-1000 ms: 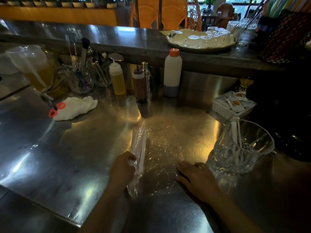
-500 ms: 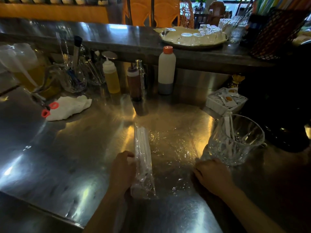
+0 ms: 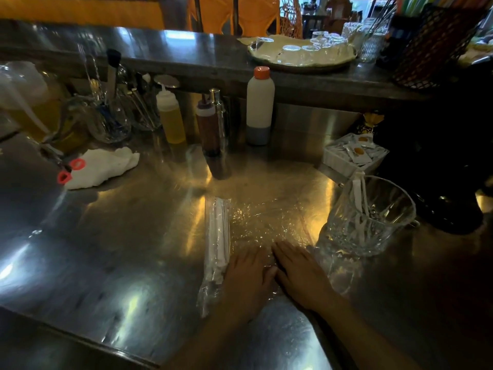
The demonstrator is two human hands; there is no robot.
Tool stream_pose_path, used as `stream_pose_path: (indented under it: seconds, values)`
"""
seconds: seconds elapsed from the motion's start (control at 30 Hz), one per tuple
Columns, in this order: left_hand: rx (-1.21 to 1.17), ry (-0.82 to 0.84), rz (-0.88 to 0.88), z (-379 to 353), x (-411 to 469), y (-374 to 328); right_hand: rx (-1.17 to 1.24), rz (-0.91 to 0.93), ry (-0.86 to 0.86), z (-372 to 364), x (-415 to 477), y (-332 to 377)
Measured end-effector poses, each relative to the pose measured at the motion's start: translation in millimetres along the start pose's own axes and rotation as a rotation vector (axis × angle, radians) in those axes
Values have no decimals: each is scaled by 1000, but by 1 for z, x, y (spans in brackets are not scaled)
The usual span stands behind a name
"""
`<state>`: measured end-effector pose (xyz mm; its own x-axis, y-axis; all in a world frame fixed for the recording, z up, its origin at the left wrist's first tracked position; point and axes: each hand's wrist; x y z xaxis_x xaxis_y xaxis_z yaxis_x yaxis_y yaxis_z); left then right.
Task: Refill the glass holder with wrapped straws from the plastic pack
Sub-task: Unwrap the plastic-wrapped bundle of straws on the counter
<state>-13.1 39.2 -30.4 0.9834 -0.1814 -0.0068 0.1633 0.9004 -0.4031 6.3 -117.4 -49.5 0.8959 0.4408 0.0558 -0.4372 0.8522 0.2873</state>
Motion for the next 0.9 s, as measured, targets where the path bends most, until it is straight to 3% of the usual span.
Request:
stream_pose_path:
  seconds: [0.1, 0.2, 0.47, 0.57, 0.77, 0.83, 0.9]
  values:
    - [286, -48, 66, 13, -4, 13, -27, 15, 44, -5, 5, 1]
    - [374, -79, 75, 26, -6, 31, -54, -7, 69, -8, 2, 0]
    - [361, 16, 183, 59, -23, 93, -88, -33, 83, -10, -1, -3]
    - [179, -85, 287, 72, -33, 115, -84, -30, 80, -9, 0, -2]
    - [124, 74, 372, 73, -38, 155, -79, -32, 83, -7, 0, -1]
    - [109, 25, 430, 76, -36, 148, -87, -27, 76, -7, 0, -1]
    - [164, -159, 415, 81, -33, 130, -104, -26, 71, -7, -1, -2]
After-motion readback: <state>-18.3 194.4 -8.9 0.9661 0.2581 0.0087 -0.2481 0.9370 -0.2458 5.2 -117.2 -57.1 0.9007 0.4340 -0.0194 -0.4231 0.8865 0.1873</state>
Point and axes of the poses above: each hand's wrist, its own x-axis towards the middle knuckle, its own z-axis out of the back of the hand, y = z × x, and after that the axes turned 3 degrees about z, right-handed
